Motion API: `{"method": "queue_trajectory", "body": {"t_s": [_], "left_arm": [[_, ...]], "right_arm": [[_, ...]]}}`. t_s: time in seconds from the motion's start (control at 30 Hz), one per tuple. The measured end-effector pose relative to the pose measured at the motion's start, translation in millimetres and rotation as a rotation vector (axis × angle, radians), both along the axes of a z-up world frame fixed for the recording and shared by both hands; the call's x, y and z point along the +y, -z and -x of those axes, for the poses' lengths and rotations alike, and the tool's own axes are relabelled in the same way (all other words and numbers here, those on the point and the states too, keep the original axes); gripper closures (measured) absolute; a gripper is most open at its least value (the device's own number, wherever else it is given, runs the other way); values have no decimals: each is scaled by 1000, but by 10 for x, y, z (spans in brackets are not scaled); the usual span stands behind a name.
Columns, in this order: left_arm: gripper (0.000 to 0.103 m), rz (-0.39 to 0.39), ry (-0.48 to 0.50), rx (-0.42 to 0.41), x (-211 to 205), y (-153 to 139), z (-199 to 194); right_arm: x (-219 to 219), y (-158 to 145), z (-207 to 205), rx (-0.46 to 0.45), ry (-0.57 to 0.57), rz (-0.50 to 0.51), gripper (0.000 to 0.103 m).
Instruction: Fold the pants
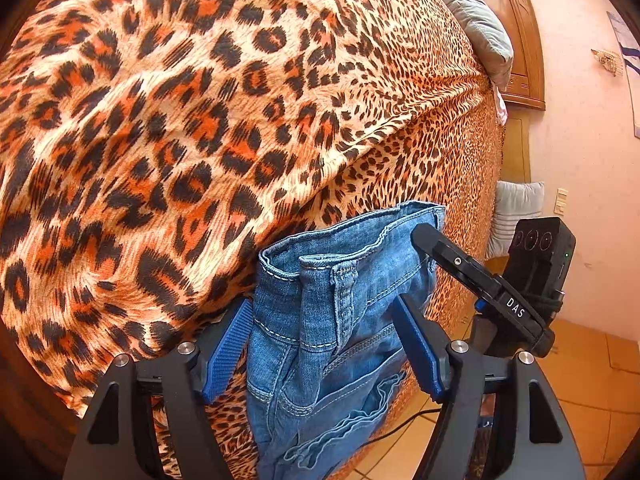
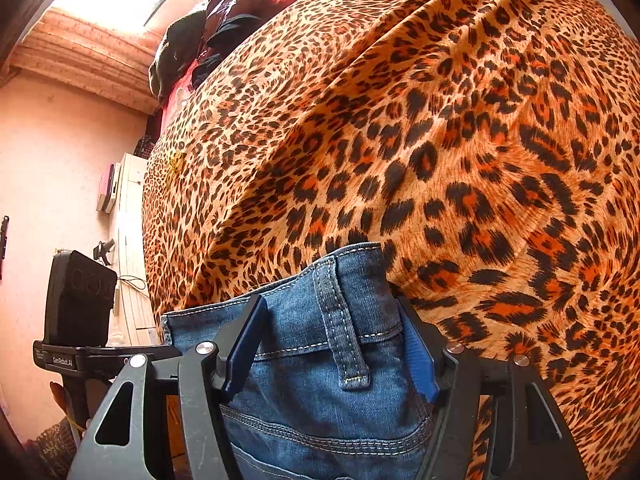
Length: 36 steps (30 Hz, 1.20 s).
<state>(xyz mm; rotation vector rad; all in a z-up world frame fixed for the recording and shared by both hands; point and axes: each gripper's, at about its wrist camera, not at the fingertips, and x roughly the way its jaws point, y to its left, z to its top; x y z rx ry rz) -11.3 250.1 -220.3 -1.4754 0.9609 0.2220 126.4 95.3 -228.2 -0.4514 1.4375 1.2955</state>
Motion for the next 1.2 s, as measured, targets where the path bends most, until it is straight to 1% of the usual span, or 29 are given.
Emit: {"method": "queue_trajectory", "body": {"t_s": [0.03, 0.07, 0.1, 0.13, 0.17, 0.2, 0.3, 0.37, 0.47, 0.57, 0.63, 0.67, 0.77, 0.87, 0.97, 1.03, 1.07, 1.13, 1.17, 1.2], "left_arm": [[33, -14, 12, -1, -11, -20, -23], [39, -34, 25, -2, -29, -71, -24], [56, -63, 46, 15, -53, -77, -58], [63, -96, 67, 40, -77, -77, -104], [68, -121, 78, 54, -94, -93, -140], [75, -141, 82, 56, -105, -135, -156], [84, -216, 100, 70, -170, -309, -215], [86, -274, 114, 52, -244, -490, -216], [86, -373, 142, 16, -395, -824, -179], [86, -469, 173, -15, -608, -1154, -87], [86, -532, 197, -40, -796, -1371, 7], [86, -561, 214, -59, -885, -1482, 119], [86, -660, 285, -100, -1265, -1772, 281], [86, -735, 378, -127, -1690, -1924, 450], [84, -756, 480, -149, -2122, -1913, 576], [84, -737, 559, -153, -2399, -1791, 620], [83, -716, 608, -145, -2546, -1692, 630], [81, -660, 708, -104, -2807, -1417, 620], [78, -630, 758, -73, -2925, -1245, 617], [74, -625, 805, -33, -3030, -1082, 619]], "right_arm": [[15, -8, 10, -17, -8, 10, 40], [25, -12, 23, -45, -16, 23, 49], [42, -11, 42, -75, -22, 37, 65], [56, 0, 52, -89, -25, 49, 72], [39, -7, 44, -93, -19, 49, 78], [29, -39, 57, -100, -14, 36, 81], [-33, -233, 160, -139, -18, -27, 86], [-144, -383, 145, -145, -8, -74, 87], [-368, -676, 136, -109, 20, -181, 87], [-656, -998, 199, -84, 23, -296, 87], [-911, -1183, 245, -66, 30, -364, 87], [-1043, -1261, 266, -59, 38, -389, 87], [-1551, -1440, 322, -19, 62, -472, 87], [-2144, -1447, 412, 13, 86, -520, 86], [-2735, -1325, 514, 30, 120, -527, 84], [-3089, -1151, 591, 26, 153, -500, 82], [-3249, -1033, 621, 29, 171, -475, 80], [-3520, -752, 693, -16, 193, -394, 73], [-3631, -577, 731, -43, 196, -328, 68], [-3731, -394, 762, -55, 205, -258, 61]]}}
